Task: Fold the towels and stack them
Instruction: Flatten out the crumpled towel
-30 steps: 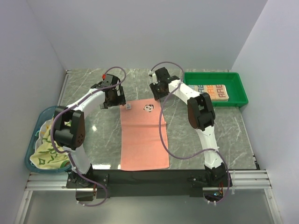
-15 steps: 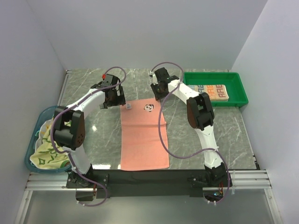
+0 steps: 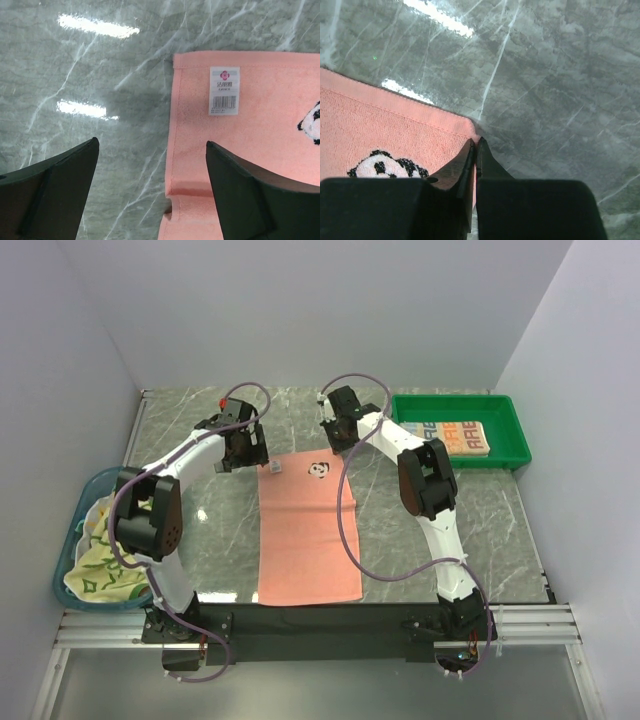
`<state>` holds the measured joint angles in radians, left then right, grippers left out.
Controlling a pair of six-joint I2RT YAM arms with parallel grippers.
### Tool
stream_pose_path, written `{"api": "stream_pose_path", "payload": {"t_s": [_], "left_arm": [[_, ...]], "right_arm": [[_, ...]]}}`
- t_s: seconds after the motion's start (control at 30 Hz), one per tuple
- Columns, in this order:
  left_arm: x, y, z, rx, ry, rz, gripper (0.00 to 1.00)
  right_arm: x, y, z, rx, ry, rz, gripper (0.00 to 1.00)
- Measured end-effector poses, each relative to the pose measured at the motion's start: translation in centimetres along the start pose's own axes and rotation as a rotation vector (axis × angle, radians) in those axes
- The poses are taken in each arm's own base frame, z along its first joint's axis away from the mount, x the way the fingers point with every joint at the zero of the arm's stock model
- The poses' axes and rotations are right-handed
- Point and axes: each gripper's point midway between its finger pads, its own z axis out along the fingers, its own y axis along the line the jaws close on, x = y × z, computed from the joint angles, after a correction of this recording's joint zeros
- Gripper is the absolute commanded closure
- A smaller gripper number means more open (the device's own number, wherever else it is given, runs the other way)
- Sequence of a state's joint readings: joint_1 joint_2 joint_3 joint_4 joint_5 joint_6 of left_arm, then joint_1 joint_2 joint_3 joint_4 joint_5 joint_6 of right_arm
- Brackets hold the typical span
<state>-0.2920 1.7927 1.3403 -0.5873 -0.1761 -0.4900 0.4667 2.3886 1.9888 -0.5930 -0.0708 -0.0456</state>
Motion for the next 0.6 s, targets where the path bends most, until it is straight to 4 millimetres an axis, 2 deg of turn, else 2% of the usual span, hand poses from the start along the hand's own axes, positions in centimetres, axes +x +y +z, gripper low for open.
{"api": "stream_pose_path", "payload": {"t_s": [0.17, 0.2, 0.3, 0.47, 0.6], "left_arm": [[-0.9, -0.8, 1.4, -0.003, 0.012, 0.002, 0.16], [-1.1, -1.0, 1.9, -0.005, 0.016, 0.003, 0.22], [-1.5, -1.4, 3.5, -0.018, 0.03, 0.01, 0.31], [-1.7, -1.8, 5.8, -0.034, 0.053, 0.019, 0.32], [-1.8, -2.0, 6.9, -0.044, 0.064, 0.024, 0.37]], "right_arm": [[-0.3, 0.0, 0.2, -0.001, -0.017, -0.001, 1.0], [-0.3, 0.0, 0.2, -0.002, -0.021, -0.001, 1.0], [-0.3, 0.0, 0.2, -0.001, -0.03, -0.001, 1.0], [-0.4, 0.0, 0.2, -0.002, -0.039, -0.001, 1.0], [-0.4, 0.1, 0.2, -0.002, -0.048, 0.0, 1.0]]}}
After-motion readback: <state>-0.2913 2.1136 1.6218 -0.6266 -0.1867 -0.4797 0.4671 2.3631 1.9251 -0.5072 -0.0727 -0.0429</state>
